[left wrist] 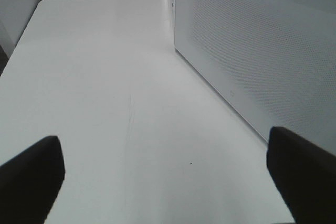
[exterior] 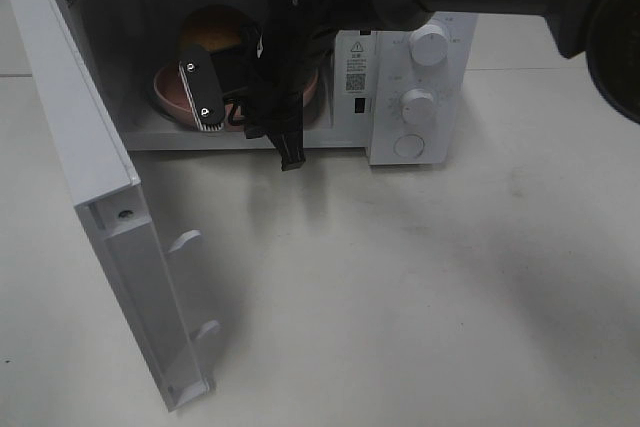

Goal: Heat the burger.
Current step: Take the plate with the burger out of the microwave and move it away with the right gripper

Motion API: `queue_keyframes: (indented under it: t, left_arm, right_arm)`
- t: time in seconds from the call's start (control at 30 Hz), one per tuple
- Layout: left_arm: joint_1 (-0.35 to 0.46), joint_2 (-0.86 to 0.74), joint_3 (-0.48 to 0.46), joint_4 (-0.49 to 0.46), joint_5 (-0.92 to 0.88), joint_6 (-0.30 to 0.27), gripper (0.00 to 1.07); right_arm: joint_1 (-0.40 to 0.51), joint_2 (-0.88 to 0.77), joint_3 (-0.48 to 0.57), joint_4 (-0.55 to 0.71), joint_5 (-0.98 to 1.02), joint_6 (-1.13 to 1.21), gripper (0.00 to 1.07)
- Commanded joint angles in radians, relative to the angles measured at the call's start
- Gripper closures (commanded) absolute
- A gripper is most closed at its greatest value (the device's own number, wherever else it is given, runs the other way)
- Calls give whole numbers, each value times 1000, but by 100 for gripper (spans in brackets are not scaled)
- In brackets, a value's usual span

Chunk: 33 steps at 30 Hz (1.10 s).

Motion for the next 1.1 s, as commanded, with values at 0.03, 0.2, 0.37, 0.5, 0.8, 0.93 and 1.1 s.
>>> queue_keyframes:
  t: [0.03, 0.2, 0.37, 0.5, 0.8, 0.93, 1.1]
  left_arm:
    - [5, -12, 2, -1, -10, -1, 6]
    - [5, -12, 2, -1, -10, -1, 6]
    - [5, -12, 2, -1, -10, -1, 6]
    - [5, -12, 2, -1, -10, -1, 6]
    - [5, -12, 2, -1, -10, -1, 6]
    - [5, -12, 2, -1, -10, -1, 6]
    - [5, -12, 2, -1, -10, -1, 6]
  right_arm:
    - [1, -52, 30, 55, -74, -111, 107]
    - [1, -100, 95, 109, -112, -225, 107]
    - [0, -145, 147, 130, -117, -284, 107]
    - [-16, -200, 229, 137, -140, -324, 107]
    - [-23, -305, 376, 136, -174, -368, 107]
    - [-23, -374, 469, 136, -208, -372, 107]
    - [-23, -449, 561, 136, -216, -372, 107]
